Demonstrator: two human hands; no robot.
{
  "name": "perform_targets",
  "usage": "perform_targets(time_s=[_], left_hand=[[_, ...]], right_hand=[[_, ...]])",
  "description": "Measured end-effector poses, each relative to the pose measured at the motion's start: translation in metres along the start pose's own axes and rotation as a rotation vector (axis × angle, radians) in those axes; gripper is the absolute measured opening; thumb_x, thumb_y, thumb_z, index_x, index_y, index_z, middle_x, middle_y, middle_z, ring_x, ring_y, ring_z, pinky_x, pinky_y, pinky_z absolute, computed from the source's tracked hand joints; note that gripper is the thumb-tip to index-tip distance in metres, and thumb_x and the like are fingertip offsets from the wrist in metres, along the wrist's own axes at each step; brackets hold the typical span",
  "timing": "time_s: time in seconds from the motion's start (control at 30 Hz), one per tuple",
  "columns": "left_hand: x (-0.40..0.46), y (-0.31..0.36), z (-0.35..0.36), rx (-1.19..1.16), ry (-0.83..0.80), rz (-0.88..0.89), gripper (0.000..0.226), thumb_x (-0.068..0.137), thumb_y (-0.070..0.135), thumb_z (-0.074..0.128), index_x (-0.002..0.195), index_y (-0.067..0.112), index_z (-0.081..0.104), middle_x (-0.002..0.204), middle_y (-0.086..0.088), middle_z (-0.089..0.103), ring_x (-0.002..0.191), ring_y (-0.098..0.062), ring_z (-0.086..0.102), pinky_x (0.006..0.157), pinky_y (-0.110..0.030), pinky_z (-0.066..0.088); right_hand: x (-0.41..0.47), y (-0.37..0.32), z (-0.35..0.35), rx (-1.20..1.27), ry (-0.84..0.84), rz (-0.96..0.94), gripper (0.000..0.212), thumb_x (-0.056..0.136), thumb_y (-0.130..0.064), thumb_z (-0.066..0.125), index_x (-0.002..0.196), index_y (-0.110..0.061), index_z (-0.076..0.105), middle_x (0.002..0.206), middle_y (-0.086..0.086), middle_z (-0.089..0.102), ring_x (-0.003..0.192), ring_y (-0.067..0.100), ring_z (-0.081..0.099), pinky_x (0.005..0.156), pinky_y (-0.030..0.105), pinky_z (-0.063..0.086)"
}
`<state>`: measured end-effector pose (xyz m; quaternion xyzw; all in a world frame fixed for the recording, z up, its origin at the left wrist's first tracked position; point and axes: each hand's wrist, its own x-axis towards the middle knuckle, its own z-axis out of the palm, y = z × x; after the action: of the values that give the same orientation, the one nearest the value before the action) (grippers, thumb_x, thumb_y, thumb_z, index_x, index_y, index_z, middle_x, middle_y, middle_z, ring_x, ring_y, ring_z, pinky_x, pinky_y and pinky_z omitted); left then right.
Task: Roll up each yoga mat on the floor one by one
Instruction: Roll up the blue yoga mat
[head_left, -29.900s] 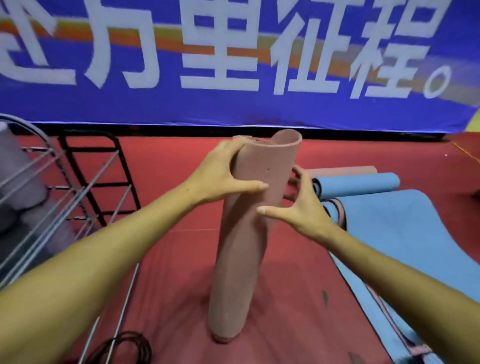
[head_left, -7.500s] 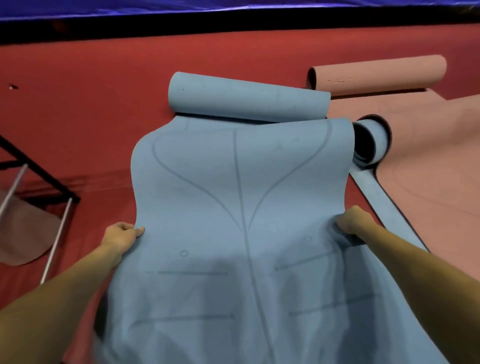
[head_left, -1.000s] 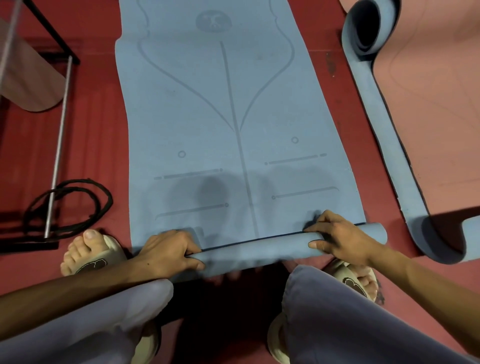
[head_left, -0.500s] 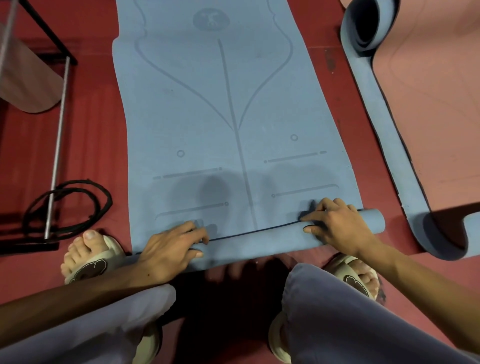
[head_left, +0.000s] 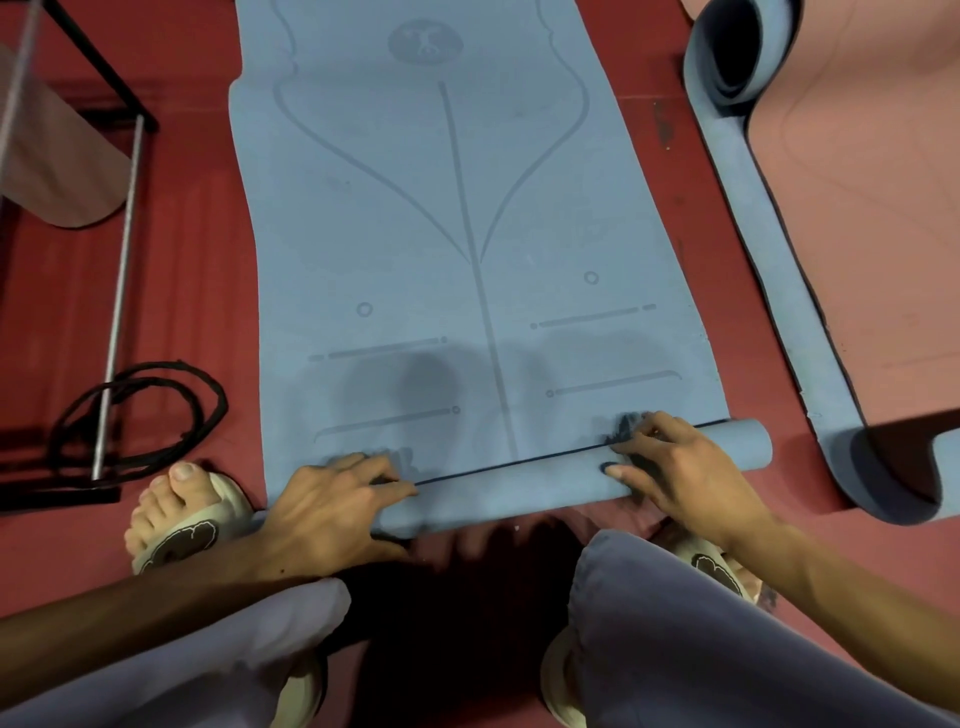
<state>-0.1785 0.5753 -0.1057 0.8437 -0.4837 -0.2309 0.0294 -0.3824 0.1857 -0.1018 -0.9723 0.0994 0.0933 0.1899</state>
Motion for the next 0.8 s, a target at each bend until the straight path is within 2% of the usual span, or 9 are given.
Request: perform_targets(time_s=[0.07, 0.13, 0.17, 0.3, 0.43, 0.53, 0.6, 0.67, 0.8], left_hand=[[0.0, -0.003, 0.0, -0.034, 0.0, -0.027, 0.068, 0.074, 0.091, 0.044, 0.124, 0.051, 0.068, 0.111, 0.024, 0.056, 0.103, -0.006, 0.065, 0.059, -0.024, 0.047], [0.002, -0.004, 0.0, -0.061, -0.02, -0.072, 0.067, 0.077, 0.089, 0.04, 0.129, 0.054, 0.065, 0.113, 0.024, 0.052, 0.11, -0.004, 0.06, 0.065, -0.025, 0.043], [0.003, -0.003, -0.001, -0.072, -0.041, -0.084, 0.068, 0.078, 0.089, 0.038, 0.132, 0.055, 0.063, 0.114, 0.024, 0.05, 0.113, -0.003, 0.057, 0.069, -0.025, 0.041], [0.009, -0.004, -0.008, -0.094, -0.076, -0.086, 0.055, 0.089, 0.079, 0.047, 0.139, 0.057, 0.056, 0.115, 0.025, 0.051, 0.117, 0.0, 0.049, 0.081, -0.025, 0.042], [0.017, -0.012, -0.017, -0.153, -0.085, -0.102, 0.044, 0.092, 0.072, 0.058, 0.133, 0.056, 0.061, 0.107, 0.024, 0.057, 0.11, -0.001, 0.053, 0.083, -0.028, 0.048], [0.021, -0.018, -0.018, -0.225, -0.051, -0.178, 0.044, 0.087, 0.073, 0.065, 0.124, 0.05, 0.062, 0.102, 0.029, 0.06, 0.104, 0.002, 0.056, 0.083, -0.028, 0.05], [0.024, -0.019, -0.018, -0.276, -0.028, -0.227, 0.041, 0.085, 0.07, 0.07, 0.116, 0.046, 0.059, 0.099, 0.03, 0.062, 0.1, 0.003, 0.057, 0.079, -0.026, 0.048], [0.026, -0.018, -0.019, -0.273, -0.021, -0.23, 0.036, 0.086, 0.068, 0.069, 0.11, 0.043, 0.057, 0.097, 0.03, 0.062, 0.1, 0.003, 0.056, 0.076, -0.025, 0.045], [0.027, -0.017, -0.018, -0.234, 0.009, -0.233, 0.032, 0.089, 0.067, 0.067, 0.109, 0.042, 0.06, 0.106, 0.026, 0.06, 0.109, -0.001, 0.054, 0.076, -0.03, 0.043]], right_hand=[[-0.003, 0.004, -0.005, -0.037, -0.068, -0.035, 0.059, 0.091, -0.073, 0.063, 0.126, -0.027, 0.072, 0.116, -0.009, 0.055, 0.102, 0.017, 0.059, 0.083, 0.026, 0.047], [-0.001, 0.011, -0.008, -0.157, -0.116, -0.109, 0.074, 0.086, -0.083, 0.055, 0.136, -0.029, 0.067, 0.122, -0.008, 0.054, 0.11, 0.02, 0.055, 0.09, 0.034, 0.052], [0.002, 0.013, -0.009, -0.193, -0.128, -0.128, 0.075, 0.086, -0.082, 0.054, 0.138, -0.029, 0.066, 0.123, -0.008, 0.055, 0.112, 0.021, 0.054, 0.093, 0.039, 0.054], [0.015, 0.018, -0.012, -0.223, -0.129, -0.146, 0.072, 0.092, -0.08, 0.043, 0.139, -0.03, 0.067, 0.121, -0.008, 0.057, 0.102, 0.021, 0.054, 0.085, 0.04, 0.056], [0.026, 0.02, -0.016, -0.173, -0.192, -0.129, 0.073, 0.092, -0.081, 0.037, 0.142, -0.035, 0.064, 0.118, -0.011, 0.059, 0.097, 0.019, 0.057, 0.08, 0.04, 0.056], [0.035, 0.02, -0.02, -0.062, -0.235, -0.051, 0.061, 0.092, -0.075, 0.053, 0.139, -0.037, 0.058, 0.119, -0.014, 0.062, 0.103, 0.018, 0.06, 0.087, 0.04, 0.053], [0.04, 0.019, -0.022, -0.016, -0.232, -0.002, 0.048, 0.09, -0.064, 0.067, 0.125, -0.035, 0.054, 0.112, -0.012, 0.064, 0.102, 0.018, 0.061, 0.081, 0.037, 0.049], [0.045, 0.017, -0.023, -0.04, -0.245, 0.01, 0.041, 0.09, -0.06, 0.069, 0.116, -0.033, 0.051, 0.103, -0.011, 0.063, 0.097, 0.019, 0.061, 0.075, 0.036, 0.046], [0.049, 0.015, -0.022, -0.079, -0.237, 0.029, 0.039, 0.091, -0.059, 0.069, 0.116, -0.032, 0.057, 0.104, -0.013, 0.062, 0.102, 0.02, 0.055, 0.079, 0.04, 0.051]])
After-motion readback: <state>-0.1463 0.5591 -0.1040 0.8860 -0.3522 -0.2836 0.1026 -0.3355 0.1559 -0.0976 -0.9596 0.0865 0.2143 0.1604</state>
